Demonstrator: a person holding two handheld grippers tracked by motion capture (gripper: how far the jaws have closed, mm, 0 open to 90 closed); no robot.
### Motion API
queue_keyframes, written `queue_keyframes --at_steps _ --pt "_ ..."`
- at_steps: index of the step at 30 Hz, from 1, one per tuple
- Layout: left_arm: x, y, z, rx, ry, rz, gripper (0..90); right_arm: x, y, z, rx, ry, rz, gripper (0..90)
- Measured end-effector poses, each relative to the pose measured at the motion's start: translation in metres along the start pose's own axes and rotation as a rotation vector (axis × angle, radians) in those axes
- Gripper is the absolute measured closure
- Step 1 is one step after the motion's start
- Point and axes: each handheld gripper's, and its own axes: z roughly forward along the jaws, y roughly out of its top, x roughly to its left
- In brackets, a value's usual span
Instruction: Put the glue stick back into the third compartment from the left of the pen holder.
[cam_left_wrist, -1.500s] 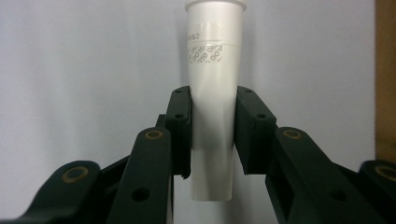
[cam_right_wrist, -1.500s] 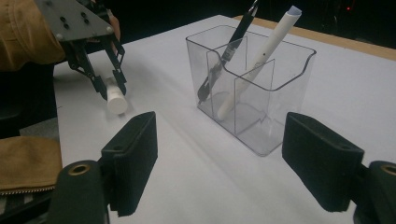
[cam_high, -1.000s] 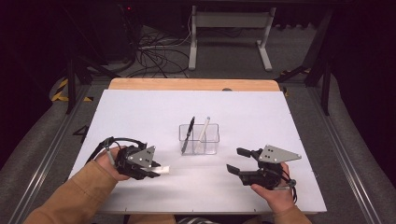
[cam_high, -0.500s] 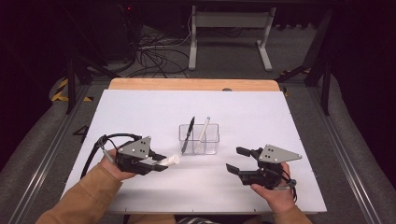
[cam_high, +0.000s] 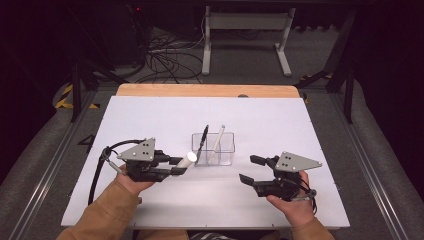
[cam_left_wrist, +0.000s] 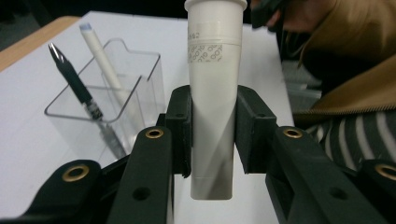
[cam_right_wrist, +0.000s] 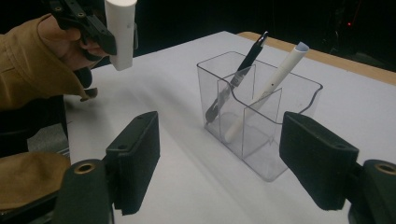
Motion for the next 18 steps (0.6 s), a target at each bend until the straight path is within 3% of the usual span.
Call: queue_keyframes --at_steps 7,14,18 --pt "-0.005 -0.002 0.011 -0.093 -0.001 -0.031 70.4 0.004 0.010 0.008 -0.002 0.034 0.004 29.9" --pt "-0.009 -0.012 0.030 -0.192 0.008 -0.087 70.4 0.011 0.021 0.019 -0.018 0.087 0.015 30.8" --pt "-0.012 -0.016 0.039 -0.213 0.014 -0.091 70.4 0.016 0.029 0.028 -0.020 0.118 0.011 31.9"
